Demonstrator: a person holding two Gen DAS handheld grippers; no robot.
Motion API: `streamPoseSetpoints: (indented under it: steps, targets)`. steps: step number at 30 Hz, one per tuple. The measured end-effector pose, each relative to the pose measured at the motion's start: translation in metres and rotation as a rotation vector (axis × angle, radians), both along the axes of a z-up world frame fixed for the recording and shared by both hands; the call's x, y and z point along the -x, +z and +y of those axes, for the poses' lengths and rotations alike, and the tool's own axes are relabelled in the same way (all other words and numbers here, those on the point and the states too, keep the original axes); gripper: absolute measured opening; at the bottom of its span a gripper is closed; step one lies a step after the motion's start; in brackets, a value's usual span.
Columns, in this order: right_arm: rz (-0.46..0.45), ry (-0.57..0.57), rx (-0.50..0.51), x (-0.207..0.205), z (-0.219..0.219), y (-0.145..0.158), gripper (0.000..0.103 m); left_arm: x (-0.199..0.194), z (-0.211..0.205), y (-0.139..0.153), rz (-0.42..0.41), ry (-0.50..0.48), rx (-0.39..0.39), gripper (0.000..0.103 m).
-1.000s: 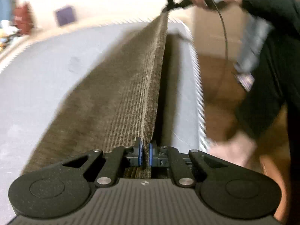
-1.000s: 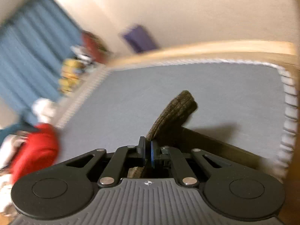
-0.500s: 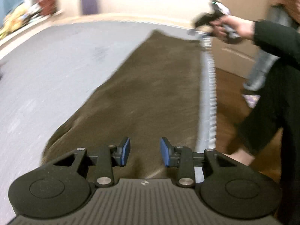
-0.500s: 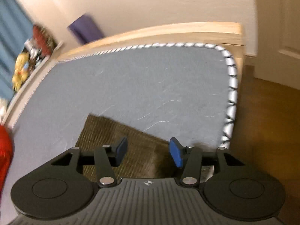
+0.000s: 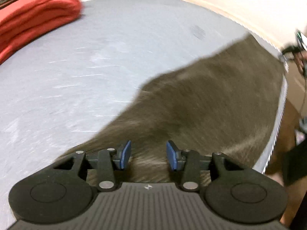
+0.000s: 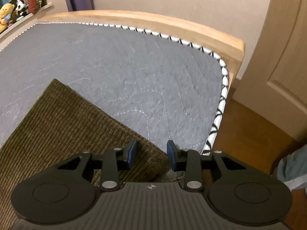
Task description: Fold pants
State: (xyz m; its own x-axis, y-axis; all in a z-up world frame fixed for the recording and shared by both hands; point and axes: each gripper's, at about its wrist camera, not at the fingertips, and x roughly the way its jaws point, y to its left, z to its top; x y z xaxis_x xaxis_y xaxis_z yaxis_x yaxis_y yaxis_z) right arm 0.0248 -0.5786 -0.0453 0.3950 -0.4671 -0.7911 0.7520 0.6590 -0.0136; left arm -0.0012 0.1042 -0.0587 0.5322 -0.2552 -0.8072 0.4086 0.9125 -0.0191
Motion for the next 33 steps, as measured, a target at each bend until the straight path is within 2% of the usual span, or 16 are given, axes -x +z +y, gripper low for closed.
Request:
streamPoseSetpoints:
  steps: [6, 12, 15, 17, 18, 20, 21, 22, 23, 24, 25, 26, 28, 30, 32, 33]
  targets:
    - [-0.081, 0.034, 0.115, 0.000, 0.031, 0.033, 0.044, 0.019, 0.062, 0.014, 0.005, 0.258, -0.035, 0.045]
    - [-0.153, 0.243, 0.150, -0.022, 0.084, 0.051, 0.054, 0.049, 0.138, 0.020, 0.062, 0.531, 0.082, 0.047]
    - [-0.164, 0.346, 0.135, -0.034, 0.110, 0.052, 0.055, 0.065, 0.158, 0.025, 0.072, 0.635, 0.090, 0.055]
    - [-0.166, 0.417, 0.128, -0.042, 0.126, 0.053, 0.055, 0.072, 0.169, 0.025, 0.093, 0.653, 0.138, 0.064]
    - [-0.165, 0.452, 0.127, -0.046, 0.134, 0.053, 0.055, 0.075, 0.172, 0.023, 0.116, 0.658, 0.155, 0.075]
    - [-0.156, 0.500, 0.139, -0.051, 0.148, 0.055, 0.055, 0.080, 0.172, 0.014, 0.154, 0.662, 0.140, 0.076]
    - [-0.151, 0.518, 0.143, -0.055, 0.154, 0.054, 0.056, 0.081, 0.169, 0.008, 0.178, 0.655, 0.140, 0.071]
    - [-0.149, 0.527, 0.140, -0.057, 0.159, 0.057, 0.056, 0.081, 0.167, 0.001, 0.202, 0.640, 0.158, 0.045]
    - [-0.147, 0.532, 0.131, -0.059, 0.162, 0.057, 0.056, 0.082, 0.165, 0.000, 0.213, 0.618, 0.164, 0.039]
    - [-0.145, 0.531, 0.117, -0.062, 0.163, 0.056, 0.056, 0.086, 0.164, 0.009, 0.171, 0.608, 0.123, 0.018]
    - [-0.144, 0.527, 0.105, -0.065, 0.165, 0.055, 0.056, 0.094, 0.168, 0.027, 0.089, 0.637, 0.119, 0.015]
    - [-0.143, 0.520, 0.092, -0.066, 0.165, 0.055, 0.056, 0.105, 0.174, 0.054, 0.009, 0.651, 0.175, 0.015]
    - [-0.150, 0.507, 0.070, -0.068, 0.165, 0.057, 0.056, 0.122, 0.175, 0.084, -0.035, 0.582, 0.214, 0.015]
    - [-0.163, 0.500, 0.056, -0.069, 0.165, 0.057, 0.056, 0.129, 0.174, 0.073, 0.036, 0.583, 0.164, 0.018]
    - [-0.161, 0.508, 0.059, -0.072, 0.166, 0.055, 0.056, 0.124, 0.169, 0.039, 0.184, 0.569, 0.041, 0.026]
    - [-0.154, 0.514, 0.063, -0.073, 0.168, 0.053, 0.056, 0.122, 0.164, 0.027, 0.209, 0.542, -0.036, 0.039]
